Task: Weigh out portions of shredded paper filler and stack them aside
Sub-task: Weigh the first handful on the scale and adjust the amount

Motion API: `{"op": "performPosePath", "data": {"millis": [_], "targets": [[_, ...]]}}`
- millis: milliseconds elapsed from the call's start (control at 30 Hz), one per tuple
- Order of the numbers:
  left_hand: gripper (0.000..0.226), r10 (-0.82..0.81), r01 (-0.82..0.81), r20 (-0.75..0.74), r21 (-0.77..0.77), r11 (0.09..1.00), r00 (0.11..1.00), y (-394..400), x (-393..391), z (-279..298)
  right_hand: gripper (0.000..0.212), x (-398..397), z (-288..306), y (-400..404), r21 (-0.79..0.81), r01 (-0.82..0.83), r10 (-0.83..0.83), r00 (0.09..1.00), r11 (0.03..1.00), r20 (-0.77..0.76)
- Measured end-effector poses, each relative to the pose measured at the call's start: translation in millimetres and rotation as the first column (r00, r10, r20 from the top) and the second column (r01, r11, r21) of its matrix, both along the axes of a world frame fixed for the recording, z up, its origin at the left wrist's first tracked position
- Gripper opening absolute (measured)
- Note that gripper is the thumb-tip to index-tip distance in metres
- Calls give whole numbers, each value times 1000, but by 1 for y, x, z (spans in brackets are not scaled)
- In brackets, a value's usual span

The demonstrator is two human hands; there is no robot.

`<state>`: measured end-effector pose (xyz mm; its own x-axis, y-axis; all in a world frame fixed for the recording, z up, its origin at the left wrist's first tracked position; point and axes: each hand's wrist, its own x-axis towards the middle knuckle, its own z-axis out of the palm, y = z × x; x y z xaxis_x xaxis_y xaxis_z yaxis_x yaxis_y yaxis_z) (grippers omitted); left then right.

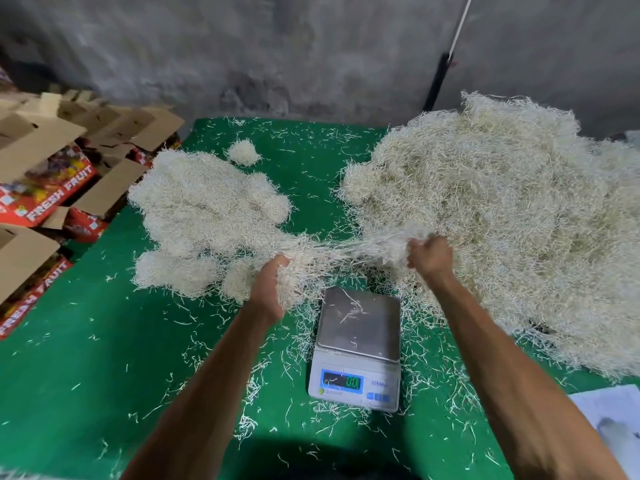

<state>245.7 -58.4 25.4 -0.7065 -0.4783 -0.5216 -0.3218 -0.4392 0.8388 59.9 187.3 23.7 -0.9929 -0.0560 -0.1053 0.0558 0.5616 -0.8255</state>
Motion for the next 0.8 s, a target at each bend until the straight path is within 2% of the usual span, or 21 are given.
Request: {"op": "performPosePath", "data": {"millis": [67, 100, 167, 233, 300, 333, 367, 400, 433, 467, 533, 633, 700, 767, 800], "targets": [[43, 16, -16, 39, -12, 1000, 999, -5, 1, -4, 20, -10, -2, 14, -113, 154, -151, 988, 982, 28], [46, 22, -23, 47, 13, 1000, 999, -4, -1, -5, 27, -13, -2, 17, -203, 205, -191, 978, 958, 86], [50, 6, -10, 68, 69, 998, 998, 1, -5, -7, 39, -14, -1, 20, -444, 222, -133, 966, 868, 222], [50, -27, 21, 66, 87, 996, 997, 7, -6, -8, 27, -18, 3, 22, -638, 222, -94, 969, 737, 228], [37, -40, 36, 44, 80, 996, 998, 11, -5, -12, 18, -18, 9, 26, -738, 275, -160, 961, 617, 225], [32, -37, 35, 36, 70, 997, 999, 11, -5, -14, 17, -17, 10, 28, -726, 271, -169, 962, 632, 213], [30, -29, 27, 35, 59, 998, 999, 12, -4, -16, 23, -14, 10, 28, -624, 234, -157, 972, 746, 177], [29, -17, 15, 43, 55, 998, 999, 13, -4, -16, 32, -10, 3, 30, -384, 148, -106, 986, 911, 128], [27, -13, 10, 54, 58, 998, 998, 15, -5, -16, 41, -5, -6, 31, -107, 45, -35, 994, 993, 100], [24, -19, 15, 59, 56, 998, 998, 17, -8, -15, 45, 1, -15, 30, 111, -24, 15, 997, 994, 78], [19, -30, 27, 62, 51, 998, 998, 23, -10, -14, 39, 17, -22, 22, 274, -87, 93, 996, 958, -10], [14, -70, 68, 54, 36, 997, 996, 33, -14, -9, 29, 38, -20, 0, 365, -200, 294, 930, 909, -223], [21, -107, 101, 53, 95, 990, 993, 39, -17, -5, 34, 51, -15, -16, 338, -338, 428, 871, 878, -241], [18, -198, 194, 12, 151, 969, 980, 42, -21, 5, 53, 67, -6, -29, 10, -496, 496, 866, 868, -60], [20, -289, 292, -40, 128, 948, 956, 43, -21, 7, 66, 73, -5, -33, -164, -504, 519, 852, 848, 70]]}}
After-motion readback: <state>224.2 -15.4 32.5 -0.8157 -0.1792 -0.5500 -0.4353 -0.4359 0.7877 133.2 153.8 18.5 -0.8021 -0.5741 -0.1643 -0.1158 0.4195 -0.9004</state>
